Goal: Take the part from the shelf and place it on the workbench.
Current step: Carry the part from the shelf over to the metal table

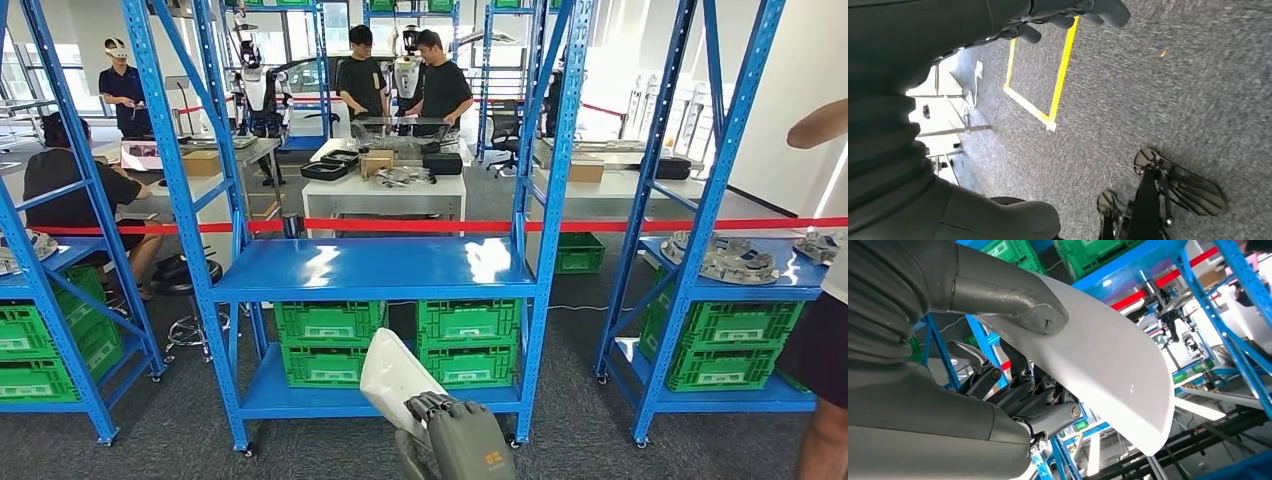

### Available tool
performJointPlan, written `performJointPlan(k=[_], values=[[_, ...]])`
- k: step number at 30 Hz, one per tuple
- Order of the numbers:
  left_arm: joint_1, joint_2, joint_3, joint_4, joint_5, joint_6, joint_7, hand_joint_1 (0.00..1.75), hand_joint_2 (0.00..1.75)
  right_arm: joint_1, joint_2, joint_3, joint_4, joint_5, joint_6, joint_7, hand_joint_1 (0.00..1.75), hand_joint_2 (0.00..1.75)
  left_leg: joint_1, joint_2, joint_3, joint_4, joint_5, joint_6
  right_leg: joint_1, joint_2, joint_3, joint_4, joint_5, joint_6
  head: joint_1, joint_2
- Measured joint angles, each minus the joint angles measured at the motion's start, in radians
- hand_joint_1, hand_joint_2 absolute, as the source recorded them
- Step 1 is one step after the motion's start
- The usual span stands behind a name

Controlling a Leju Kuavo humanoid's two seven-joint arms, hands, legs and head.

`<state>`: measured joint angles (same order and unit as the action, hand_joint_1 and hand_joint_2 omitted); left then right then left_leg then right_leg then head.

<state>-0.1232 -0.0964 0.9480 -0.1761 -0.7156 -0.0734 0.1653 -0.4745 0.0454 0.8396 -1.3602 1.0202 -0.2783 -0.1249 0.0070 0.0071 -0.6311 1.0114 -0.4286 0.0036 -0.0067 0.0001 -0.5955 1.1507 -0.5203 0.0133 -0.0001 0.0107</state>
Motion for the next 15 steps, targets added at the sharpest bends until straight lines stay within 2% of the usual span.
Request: performJointPlan(k=[1,2,3,9,11,12,13,14,15], values=[[0.0,0.0,0.001,0.0,0.0,-0.001,-0.001,0.0,1.75,-0.003,0.0,0.001,-0.001,-0.002,0.0,-0.001,1.75,1.75,-0.001,-0.002,-0.009,0.004,0.006,-0.005,0.002,0.001,0.045,-0.065,-0.005,-0.006,0.0,0.0],[0.0,0.001,0.002,0.0,0.0,-0.001,-0.003,0.0,1.75,-0.005,0.0,0.002,-0.002,-0.004,-0.001,-0.002,1.75,1.75,-0.001,-0.003,-0.015,0.006,0.012,-0.011,0.004,0.002,0.076,-0.113,-0.016,-0.012,0.0,0.0],[0.0,0.002,0.002,0.001,0.0,-0.001,-0.005,0.0,1.75,-0.006,0.0,0.002,-0.003,-0.006,-0.001,-0.002,1.75,1.75,-0.002,-0.005,-0.018,0.007,0.016,-0.016,0.006,0.004,0.088,-0.138,-0.028,-0.016,-0.001,0.0],[0.0,0.003,0.003,0.001,0.0,-0.001,-0.007,0.0,1.75,-0.006,-0.001,0.003,-0.003,-0.006,-0.001,-0.003,1.75,1.75,-0.002,-0.006,-0.019,0.006,0.02,-0.02,0.008,0.004,0.087,-0.144,-0.028,-0.02,-0.001,0.0],[0.001,0.005,0.006,0.003,0.001,0.0,-0.011,0.0,1.75,-0.013,-0.001,0.006,-0.003,-0.015,-0.003,-0.012,1.75,1.75,0.0,-0.009,-0.028,0.014,0.014,-0.031,0.005,-0.007,0.081,-0.149,-0.015,-0.036,-0.002,0.0],[0.002,0.008,0.007,0.004,0.001,0.0,-0.014,0.0,1.75,-0.021,-0.001,0.012,-0.001,-0.024,-0.005,-0.016,1.75,1.75,0.002,-0.01,-0.055,0.083,-0.027,-0.042,0.003,-0.018,0.072,-0.15,-0.004,-0.046,-0.004,0.0],[0.003,0.012,0.009,0.006,0.0,0.001,-0.018,0.0,1.75,-0.031,0.0,0.021,0.002,-0.037,-0.006,-0.021,1.75,1.75,0.004,-0.008,-0.054,0.12,-0.05,-0.052,0.001,-0.038,0.059,-0.149,0.009,-0.055,-0.006,0.0],[0.003,0.016,0.009,0.007,-0.003,0.002,-0.019,0.0,1.75,-0.04,0.0,0.03,0.006,-0.047,-0.006,-0.021,1.75,1.75,0.005,0.003,-0.035,0.131,-0.066,-0.057,0.001,-0.055,0.047,-0.145,0.016,-0.055,-0.008,0.0],[0.002,0.019,0.009,0.008,-0.007,0.002,-0.021,0.0,1.75,-0.049,0.0,0.038,0.011,-0.056,-0.007,-0.022,1.75,1.75,0.004,0.027,-0.006,0.125,-0.082,-0.061,0.003,-0.075,0.036,-0.141,0.022,-0.053,-0.01,0.0]])
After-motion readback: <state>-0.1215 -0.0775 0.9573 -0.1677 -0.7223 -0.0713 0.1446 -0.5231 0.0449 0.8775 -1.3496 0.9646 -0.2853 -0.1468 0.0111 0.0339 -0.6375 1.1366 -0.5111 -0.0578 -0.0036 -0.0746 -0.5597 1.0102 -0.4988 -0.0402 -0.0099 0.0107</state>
